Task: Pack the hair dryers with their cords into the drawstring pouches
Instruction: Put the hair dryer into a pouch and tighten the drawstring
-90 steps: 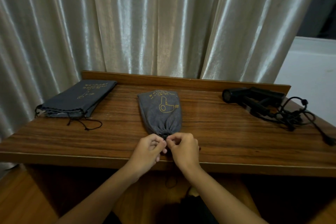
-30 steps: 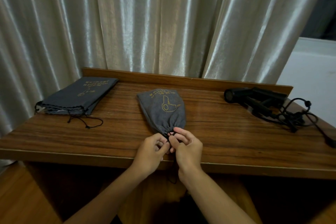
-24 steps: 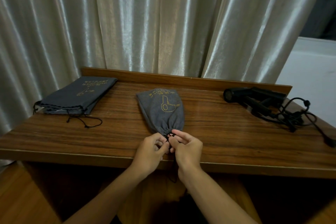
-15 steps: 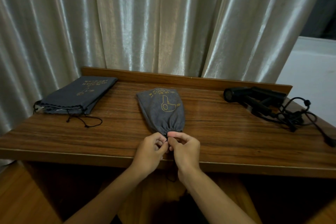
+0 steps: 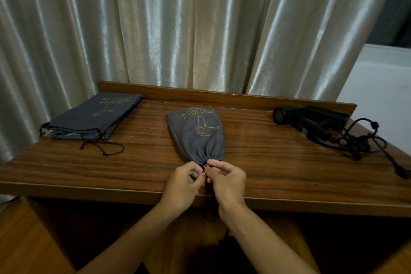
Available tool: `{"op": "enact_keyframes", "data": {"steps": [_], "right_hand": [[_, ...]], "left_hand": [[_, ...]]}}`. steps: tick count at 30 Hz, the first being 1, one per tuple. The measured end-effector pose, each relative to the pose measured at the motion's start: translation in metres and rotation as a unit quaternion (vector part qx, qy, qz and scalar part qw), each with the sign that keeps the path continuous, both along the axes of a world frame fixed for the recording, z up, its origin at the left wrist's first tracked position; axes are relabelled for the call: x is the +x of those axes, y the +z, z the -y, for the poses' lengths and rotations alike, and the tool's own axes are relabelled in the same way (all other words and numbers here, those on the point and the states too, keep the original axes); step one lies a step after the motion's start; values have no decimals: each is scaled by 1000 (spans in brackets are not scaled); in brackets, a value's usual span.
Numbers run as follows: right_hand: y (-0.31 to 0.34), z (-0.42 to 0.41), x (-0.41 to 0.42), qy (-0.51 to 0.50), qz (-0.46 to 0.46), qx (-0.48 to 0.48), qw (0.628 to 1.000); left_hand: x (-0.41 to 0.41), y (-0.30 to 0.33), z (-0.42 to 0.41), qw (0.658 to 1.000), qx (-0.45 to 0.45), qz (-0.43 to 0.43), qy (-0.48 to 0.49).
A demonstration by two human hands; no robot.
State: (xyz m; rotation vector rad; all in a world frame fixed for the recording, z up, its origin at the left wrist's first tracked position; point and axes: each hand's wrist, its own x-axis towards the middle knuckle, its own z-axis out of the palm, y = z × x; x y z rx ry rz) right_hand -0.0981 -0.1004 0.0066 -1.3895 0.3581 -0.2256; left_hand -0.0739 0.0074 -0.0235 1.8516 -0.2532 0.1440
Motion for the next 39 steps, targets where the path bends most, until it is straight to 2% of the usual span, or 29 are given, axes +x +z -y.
{"op": "enact_keyframes", "data": {"steps": [17,22,27,35,39], "right_hand": [[-4,-7,4,-34,6,-118,992],[-8,-8,1,-75,34,-102,991],[-11,-6,4,-68,50,-87,993],[-10,-5,3,-41,53,-255,965],[-7,0,3,11,42,-272,961]], "left_hand": [[-1,-1,2,999,38,4,25],[-1,0,2,999,32,3,26],[-1,0,3,999,29,3,34],[0,1,3,999,33,-6,39],[1,3,5,998,28,-14,48]]}}
